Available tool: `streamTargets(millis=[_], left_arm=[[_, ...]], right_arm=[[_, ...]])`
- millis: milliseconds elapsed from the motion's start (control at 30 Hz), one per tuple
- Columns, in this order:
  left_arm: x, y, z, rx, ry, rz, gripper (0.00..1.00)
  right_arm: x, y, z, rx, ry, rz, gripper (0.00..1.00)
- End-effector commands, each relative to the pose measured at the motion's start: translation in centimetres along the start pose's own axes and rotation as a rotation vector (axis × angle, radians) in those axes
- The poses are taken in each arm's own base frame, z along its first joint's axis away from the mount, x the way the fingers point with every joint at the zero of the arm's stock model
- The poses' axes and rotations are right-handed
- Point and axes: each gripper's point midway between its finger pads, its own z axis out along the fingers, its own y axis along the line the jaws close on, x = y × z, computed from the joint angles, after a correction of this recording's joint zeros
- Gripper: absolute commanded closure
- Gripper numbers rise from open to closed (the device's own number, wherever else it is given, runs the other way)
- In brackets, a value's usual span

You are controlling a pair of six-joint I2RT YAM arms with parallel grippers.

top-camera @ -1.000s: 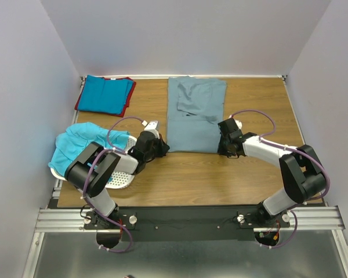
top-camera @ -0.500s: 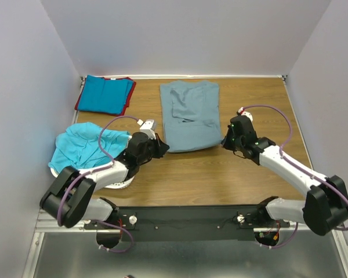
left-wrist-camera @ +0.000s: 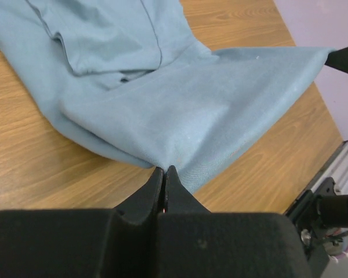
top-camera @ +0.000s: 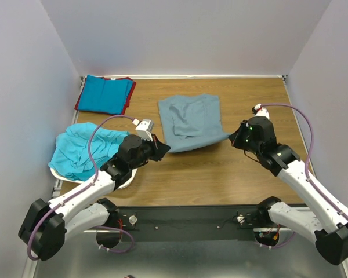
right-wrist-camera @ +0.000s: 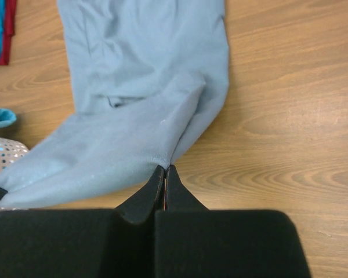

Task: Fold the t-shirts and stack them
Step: Fold the tshirt

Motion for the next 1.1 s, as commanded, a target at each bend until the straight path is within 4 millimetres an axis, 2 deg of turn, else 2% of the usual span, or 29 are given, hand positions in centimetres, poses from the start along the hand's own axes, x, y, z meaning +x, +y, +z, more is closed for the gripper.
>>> streamTargets(millis=[0, 100, 200, 333, 533, 567, 633, 800, 900, 1067], left_arm=[[-0.3, -1.4, -0.9, 0.029, 0.018, -0.015, 1.0], [-0.8, -1.8, -0.6, 0.052, -0.005, -0.021, 1.0], [-0.4, -1.6, 0.5, 0.052, 0.01, -0.024, 1.0], [-0.6, -1.9, 2.6, 0.09, 0.005, -0.028, 1.0], [-2.6, -2.6, 4.6, 0.114, -0.029, -0.012, 1.0], [-2.6, -2.2, 5.0, 0.103, -0.026, -0.009, 1.0], [-3.2, -2.1, 5.3, 0.1, -0.038, -0.009, 1.0], [-5.7, -0.8, 5.8, 0.082, -0.091, -0.007, 1.0], [-5.8, 0.2, 6.8, 0.077, -0.073, -0.003, 1.0], [-7.1, 1.9, 8.5, 0.066, -0.079, -0.003, 1.0]], right_arm=[[-2.5, -0.1, -2.0, 0.026, -0.065, -0.024, 1.0], [-3.4, -0.5, -1.7, 0.071, -0.09, -0.03, 1.0], [-4.2, -1.3, -0.9, 0.138, -0.116, -0.03, 1.0], [-5.9, -1.2, 1.4, 0.198, -0.151, -0.059, 1.0], [-7.7, -0.7, 4.0, 0.248, -0.175, -0.099, 1.0], [-7.6, -0.9, 4.8, 0.266, -0.166, -0.106, 1.0], [-8.7, -0.3, 5.2, 0.265, -0.185, -0.11, 1.0], [-11.0, 0.5, 7.0, 0.295, -0.214, -0.136, 1.0], [-11.8, 0.6, 8.2, 0.309, -0.215, -0.147, 1.0], [-13.4, 1.0, 11.5, 0.33, -0.212, -0.164, 1.0]])
